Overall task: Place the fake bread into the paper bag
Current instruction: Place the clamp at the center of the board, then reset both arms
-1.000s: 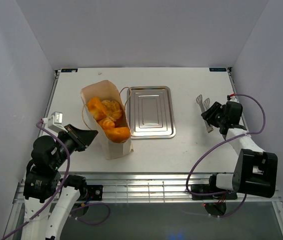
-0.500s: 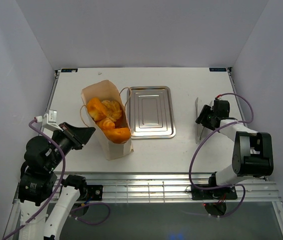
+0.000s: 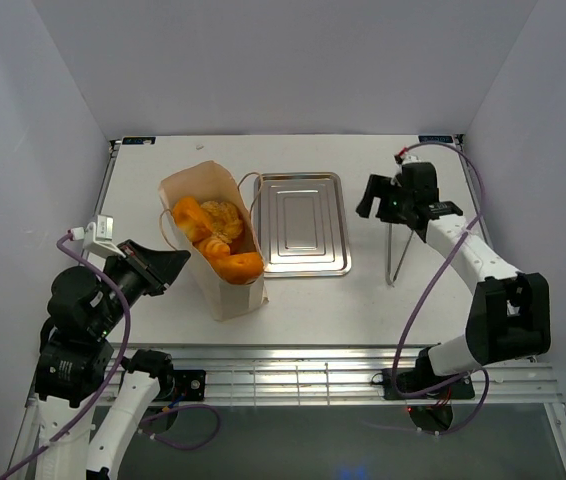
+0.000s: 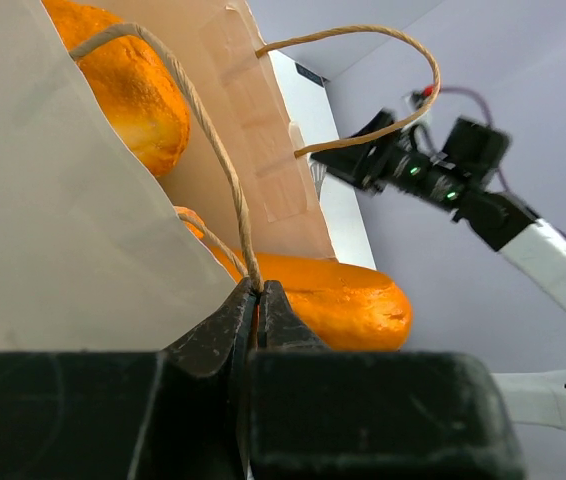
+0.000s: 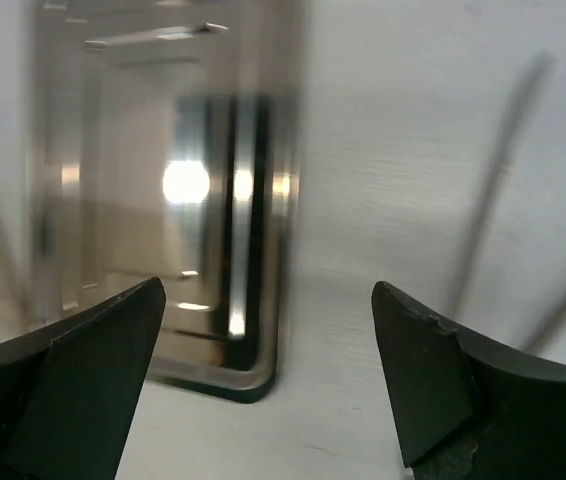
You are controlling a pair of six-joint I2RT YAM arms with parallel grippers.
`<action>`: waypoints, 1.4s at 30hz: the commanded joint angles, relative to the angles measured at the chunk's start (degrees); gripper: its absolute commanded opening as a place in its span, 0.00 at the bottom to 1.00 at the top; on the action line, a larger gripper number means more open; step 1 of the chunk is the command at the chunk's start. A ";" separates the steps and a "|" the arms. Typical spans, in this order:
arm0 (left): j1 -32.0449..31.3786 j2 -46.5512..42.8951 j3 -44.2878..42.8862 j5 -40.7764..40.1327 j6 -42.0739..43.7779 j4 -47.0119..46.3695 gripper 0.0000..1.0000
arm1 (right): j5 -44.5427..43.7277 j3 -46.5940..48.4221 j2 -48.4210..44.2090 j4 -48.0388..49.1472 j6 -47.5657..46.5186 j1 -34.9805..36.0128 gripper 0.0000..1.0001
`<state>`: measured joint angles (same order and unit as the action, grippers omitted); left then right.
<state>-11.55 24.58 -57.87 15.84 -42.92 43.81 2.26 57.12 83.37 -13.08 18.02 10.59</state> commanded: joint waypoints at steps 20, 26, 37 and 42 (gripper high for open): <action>-0.31 0.56 -2.69 -1.95 -0.59 1.54 0.02 | 41.42 37.44 9.61 15.28 23.90 24.82 0.86; -0.31 1.08 -3.48 -2.65 -0.33 1.63 0.02 | 41.33 38.76 10.84 17.20 25.04 29.13 0.65; -0.23 10.49 -15.86 -9.41 4.59 1.80 0.04 | 42.39 43.77 13.22 24.24 29.27 33.44 0.38; -0.23 15.66 -18.86 -9.95 6.70 1.19 0.01 | 42.56 50.86 16.81 24.42 29.09 33.53 0.15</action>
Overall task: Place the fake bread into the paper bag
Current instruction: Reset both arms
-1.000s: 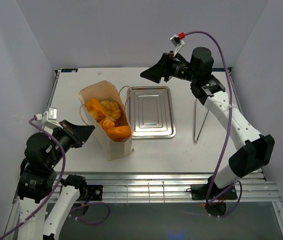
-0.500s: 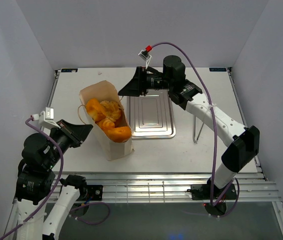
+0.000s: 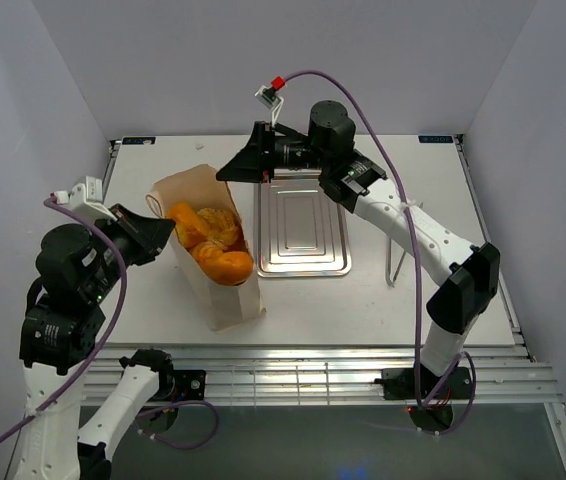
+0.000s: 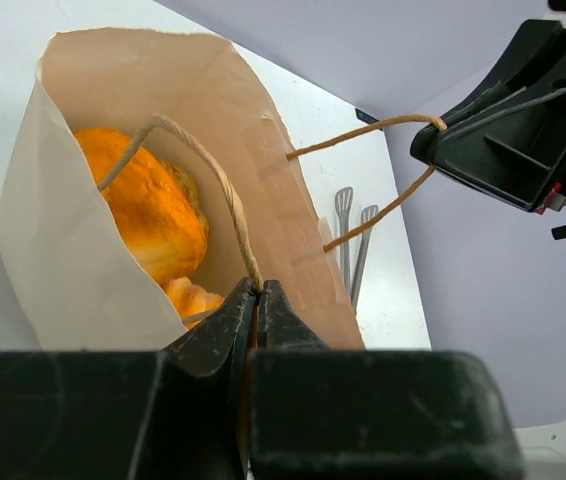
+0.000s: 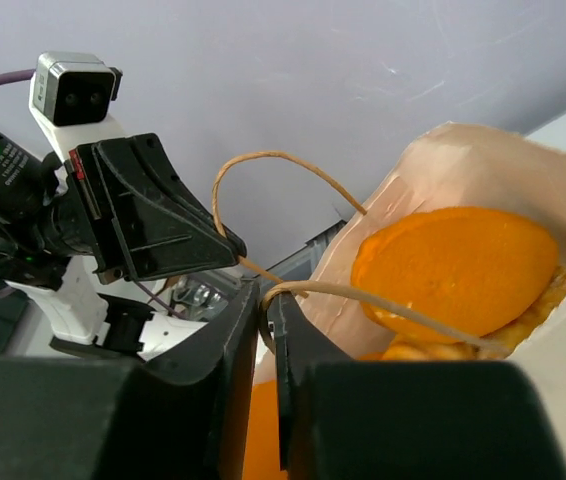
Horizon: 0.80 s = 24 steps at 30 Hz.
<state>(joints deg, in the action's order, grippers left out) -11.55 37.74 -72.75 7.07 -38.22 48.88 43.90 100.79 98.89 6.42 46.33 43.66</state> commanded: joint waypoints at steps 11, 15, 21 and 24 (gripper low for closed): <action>-0.23 18.33 -19.44 -6.08 11.93 -0.30 0.00 | 3.56 28.67 14.66 7.58 3.25 -0.24 0.08; -0.23 18.88 -20.18 -6.19 12.90 0.46 0.00 | 5.50 29.39 15.99 4.38 1.93 -1.82 0.08; 1.08 25.26 -15.30 -12.34 15.89 3.83 0.00 | 5.40 27.51 17.81 3.45 -0.44 -1.74 0.08; 1.36 24.15 -23.03 -14.35 16.94 -0.86 0.00 | 5.50 30.87 19.94 3.24 -1.85 -1.91 0.08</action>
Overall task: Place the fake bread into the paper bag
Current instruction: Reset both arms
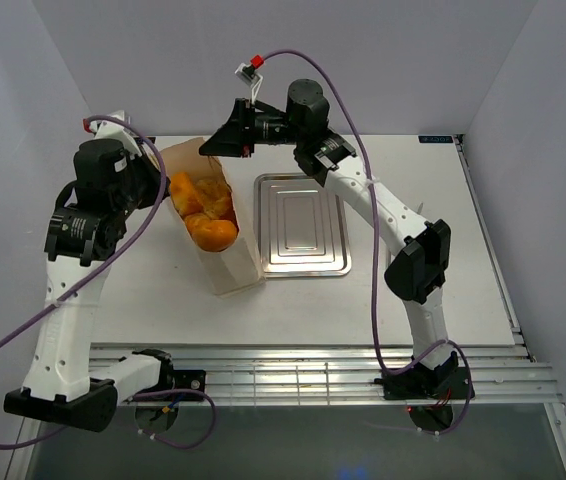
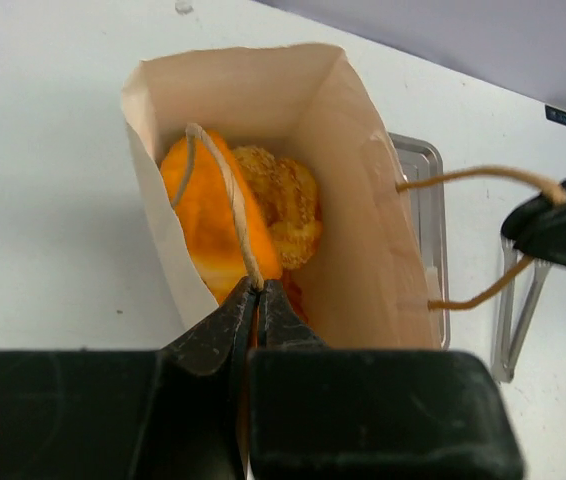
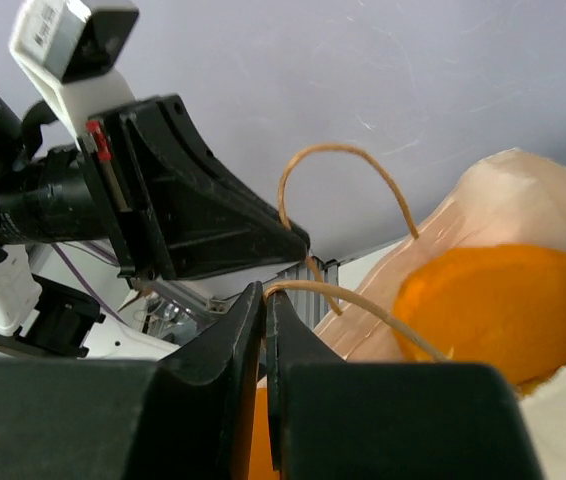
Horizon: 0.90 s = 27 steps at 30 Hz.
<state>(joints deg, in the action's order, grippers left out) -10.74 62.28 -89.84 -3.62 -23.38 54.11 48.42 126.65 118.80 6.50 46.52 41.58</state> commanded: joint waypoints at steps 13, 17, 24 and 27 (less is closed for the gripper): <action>3.54 2.28 -2.26 -8.34 6.42 -5.70 0.00 | 0.98 -1.74 -1.81 9.76 -1.95 -0.80 0.08; 5.38 -1.26 7.81 -5.01 4.83 -10.49 0.00 | 0.53 -2.90 -2.44 8.79 -3.46 -1.15 0.08; 8.11 -1.28 10.30 -0.16 3.42 -12.18 0.00 | 0.71 -9.39 -4.02 9.23 -3.98 -2.29 0.24; 8.28 -2.33 9.25 0.01 3.51 -11.75 0.25 | 0.71 -9.49 -4.28 8.97 -4.25 -2.29 0.41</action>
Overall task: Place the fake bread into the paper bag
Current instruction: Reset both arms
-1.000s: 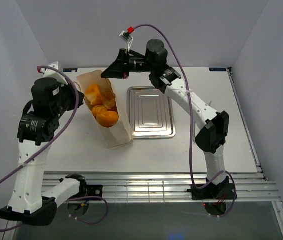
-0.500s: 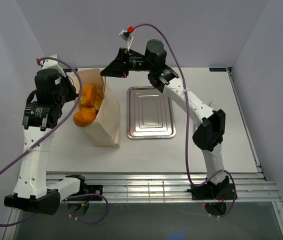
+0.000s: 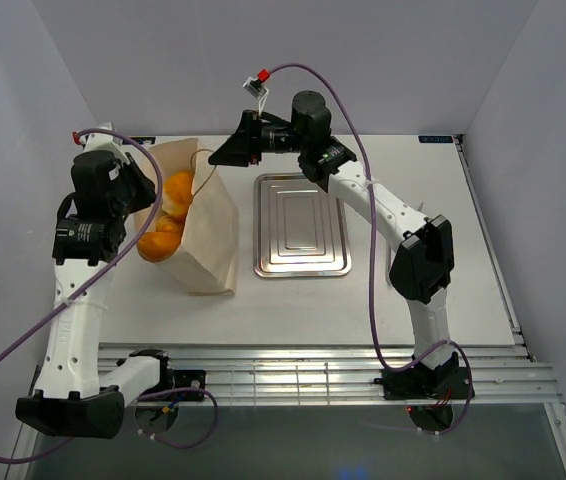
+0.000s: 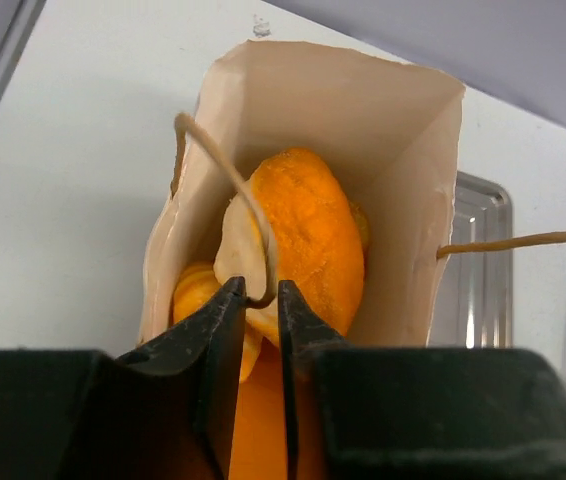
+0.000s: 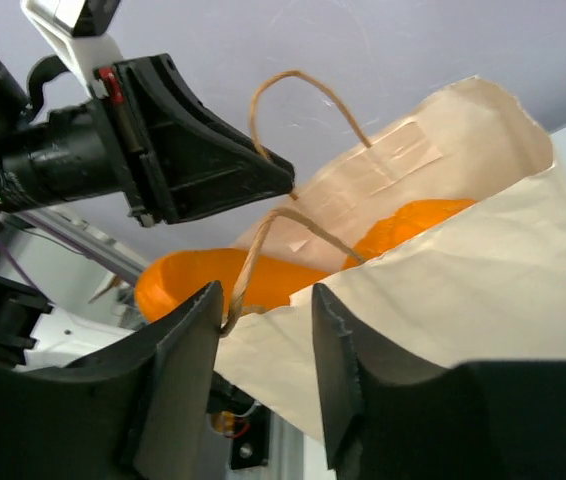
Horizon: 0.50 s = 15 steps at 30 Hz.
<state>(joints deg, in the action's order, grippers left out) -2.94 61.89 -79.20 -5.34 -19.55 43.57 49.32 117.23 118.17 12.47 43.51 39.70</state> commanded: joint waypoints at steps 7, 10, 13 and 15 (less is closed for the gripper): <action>0.48 -3.79 -5.26 0.34 0.13 0.98 0.69 | -2.38 -1.30 -5.85 0.36 -3.60 -0.42 0.64; 0.48 -4.14 -6.67 -0.72 -0.05 2.74 0.84 | -2.47 -1.13 -5.76 -0.52 -3.60 -0.50 0.74; 0.57 -5.54 -6.93 -3.44 -0.66 3.45 0.98 | -3.00 -2.09 -6.72 -0.87 -4.39 -0.50 0.99; 0.57 -6.34 -7.28 -4.41 -0.84 4.32 0.98 | -3.88 -3.41 -7.51 -1.13 -5.44 -0.50 0.90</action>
<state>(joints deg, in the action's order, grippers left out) -2.72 57.21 -84.51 -7.14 -20.03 45.67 46.78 114.91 114.06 10.94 40.05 39.27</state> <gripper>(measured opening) 0.976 0.917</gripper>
